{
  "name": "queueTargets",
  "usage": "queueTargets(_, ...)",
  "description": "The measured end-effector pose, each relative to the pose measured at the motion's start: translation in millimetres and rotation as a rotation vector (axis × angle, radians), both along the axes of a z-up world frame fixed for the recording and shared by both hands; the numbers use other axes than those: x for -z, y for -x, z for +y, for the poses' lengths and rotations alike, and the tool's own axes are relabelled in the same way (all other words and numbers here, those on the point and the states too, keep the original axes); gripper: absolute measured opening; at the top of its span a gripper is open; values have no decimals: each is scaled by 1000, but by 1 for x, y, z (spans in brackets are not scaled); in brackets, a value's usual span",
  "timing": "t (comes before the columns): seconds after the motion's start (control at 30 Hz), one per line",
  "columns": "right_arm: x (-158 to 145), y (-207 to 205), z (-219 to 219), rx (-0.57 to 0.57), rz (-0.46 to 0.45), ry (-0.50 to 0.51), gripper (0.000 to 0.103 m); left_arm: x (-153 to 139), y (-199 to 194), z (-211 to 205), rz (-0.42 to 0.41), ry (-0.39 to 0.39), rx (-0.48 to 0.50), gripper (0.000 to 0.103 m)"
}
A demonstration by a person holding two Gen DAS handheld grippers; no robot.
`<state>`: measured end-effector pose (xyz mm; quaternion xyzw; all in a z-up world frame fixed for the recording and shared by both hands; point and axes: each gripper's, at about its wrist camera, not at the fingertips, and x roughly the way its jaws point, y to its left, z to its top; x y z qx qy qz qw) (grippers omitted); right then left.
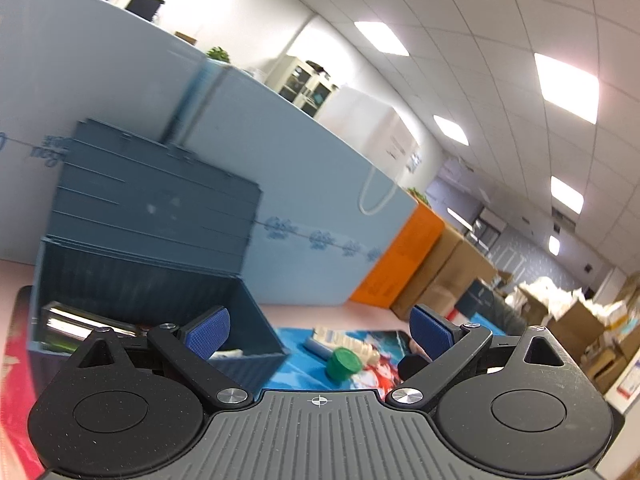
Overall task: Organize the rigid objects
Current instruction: 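Withdraw the open left gripper from the box back over the mat, then lower the left gripper around the green-lidded jar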
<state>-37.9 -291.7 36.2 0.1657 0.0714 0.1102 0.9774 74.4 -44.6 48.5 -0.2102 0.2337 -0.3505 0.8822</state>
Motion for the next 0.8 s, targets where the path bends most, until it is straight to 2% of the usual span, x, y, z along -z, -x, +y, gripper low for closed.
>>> queueTargets(0.4, 13, 16, -63, 158, 56, -49, 103, 4, 6, -61, -47, -185, 36, 98)
queueTargets(0.8, 17, 1, -119, 199, 109, -29, 103, 12, -1, -136, -142, -384, 114, 98)
